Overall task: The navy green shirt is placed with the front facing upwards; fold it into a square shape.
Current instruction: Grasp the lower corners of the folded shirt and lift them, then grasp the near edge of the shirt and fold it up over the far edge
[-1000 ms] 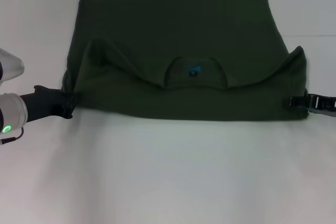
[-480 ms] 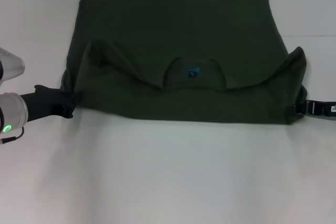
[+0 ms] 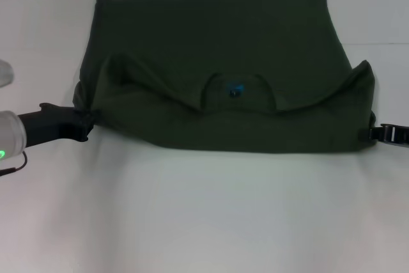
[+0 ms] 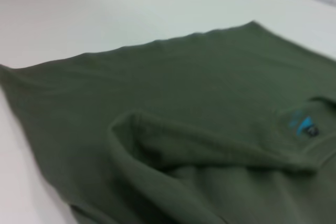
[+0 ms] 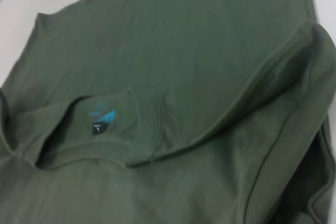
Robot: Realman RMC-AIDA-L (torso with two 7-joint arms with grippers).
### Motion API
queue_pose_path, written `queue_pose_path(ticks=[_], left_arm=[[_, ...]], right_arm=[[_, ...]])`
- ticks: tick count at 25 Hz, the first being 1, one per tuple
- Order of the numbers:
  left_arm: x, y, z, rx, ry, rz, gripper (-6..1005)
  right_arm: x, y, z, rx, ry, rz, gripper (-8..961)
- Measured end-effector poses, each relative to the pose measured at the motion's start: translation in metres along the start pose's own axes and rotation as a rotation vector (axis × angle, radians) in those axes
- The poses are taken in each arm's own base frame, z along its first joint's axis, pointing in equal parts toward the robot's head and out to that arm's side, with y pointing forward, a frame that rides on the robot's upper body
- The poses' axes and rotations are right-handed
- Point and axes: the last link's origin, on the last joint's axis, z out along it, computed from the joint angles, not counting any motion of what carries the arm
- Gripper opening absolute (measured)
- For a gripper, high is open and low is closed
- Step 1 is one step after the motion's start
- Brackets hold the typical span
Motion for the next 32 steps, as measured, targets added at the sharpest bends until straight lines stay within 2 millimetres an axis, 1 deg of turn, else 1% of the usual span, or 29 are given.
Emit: queue_pose_path(ticks=[5, 9, 10, 12, 18, 23, 32], left_arm=[[0.0, 0.006, -0.018, -0.07, 0.003, -0.084, 18], [-0.004, 0.009, -0.033, -0.148, 0.008, -0.17, 18], [-0.004, 0.009, -0.033, -0.148, 0.008, -0.17, 18], [-0.012, 0.011, -0.048, -0.211, 0.019, -0.236, 18], [-0.032, 0.014, -0.073, -0.278, 0.042, -0.333, 17], [-0.047, 0.019, -0.091, -0.32, 0.047, -0.381, 17], [-0.067, 0.039, -0.123, -0.468, 0.01, -0.417, 17]], right_arm=[[0.008, -0.007, -0.018, -0.036, -0.039, -0.001, 41], [0.016, -0.012, -0.035, -0.07, -0.061, -0.007, 41], [0.018, -0.013, -0.04, -0.079, -0.066, -0.01, 41], [0.024, -0.014, -0.048, -0.095, -0.073, -0.016, 41], [0.044, -0.013, -0.074, -0.168, -0.076, -0.041, 41], [0.068, -0.015, -0.094, -0.214, -0.067, -0.05, 41], [0.124, -0.008, -0.121, -0.32, -0.044, -0.077, 40]])
